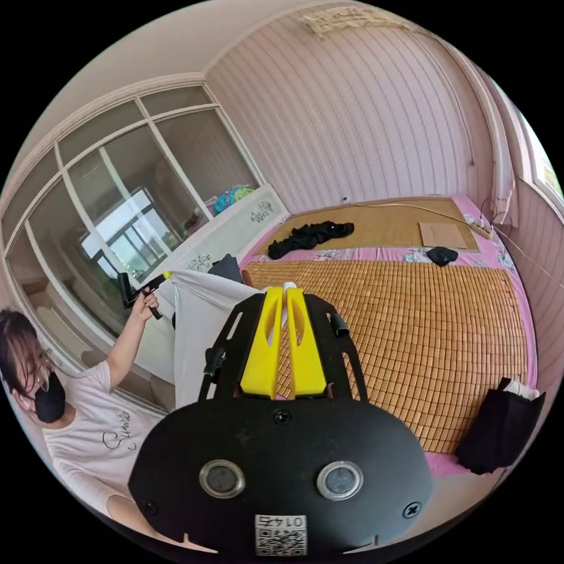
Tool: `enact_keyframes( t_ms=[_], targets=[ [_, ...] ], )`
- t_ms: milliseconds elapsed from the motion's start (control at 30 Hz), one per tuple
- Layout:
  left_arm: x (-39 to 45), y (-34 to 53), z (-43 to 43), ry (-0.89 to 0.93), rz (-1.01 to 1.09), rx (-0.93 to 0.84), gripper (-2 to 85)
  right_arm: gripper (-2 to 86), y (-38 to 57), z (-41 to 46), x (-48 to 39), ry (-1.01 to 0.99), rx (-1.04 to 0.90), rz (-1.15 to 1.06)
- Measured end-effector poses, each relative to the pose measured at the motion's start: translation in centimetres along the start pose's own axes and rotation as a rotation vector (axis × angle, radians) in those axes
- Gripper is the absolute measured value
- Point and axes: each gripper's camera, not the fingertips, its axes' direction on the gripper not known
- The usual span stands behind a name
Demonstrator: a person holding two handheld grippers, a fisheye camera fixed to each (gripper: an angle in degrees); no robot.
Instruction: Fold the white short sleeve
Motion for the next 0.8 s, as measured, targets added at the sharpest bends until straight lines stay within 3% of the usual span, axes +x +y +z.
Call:
enact_keyframes(
  t_ms=[100, 200, 267, 400, 567, 800],
  targets=[
    [0.8, -4.0, 2.7, -0.016, -0.018, 0.123, -1.0, 0.4, -4.4, -0.4, 0.8, 0.011, 0.165, 0.078],
    [2.9, -8.1, 2.4, -0.029, 0.038, 0.255, -1.0, 0.4, -8.1, -2.7, -1.3, 0.037, 0.354, 0.001],
    [3.3, -9.5, 3.0, -0.053, 0.058, 0.24, -1.0, 0.5, -9.4, -3.3, -2.0, 0.046, 0.404, -0.047],
    [2.1, -8.0, 7.7, -0.17, 0.122, 0.106, -1.0, 0.5, -9.2, -0.8, -1.0, 0.056, 0.353, -0.133],
    [-3.4, -0.9, 17.4, -0.16, 0.062, -0.159, -1.0, 0.5, -5.3, 5.7, 4.3, 0.058, 0.147, -0.075],
    [-8.9, 14.1, 30.6, -0.108, -0.033, -0.499, -1.0, 0.6, 4.3, 16.0, 15.9, 0.055, -0.17, 0.275]
  ],
)
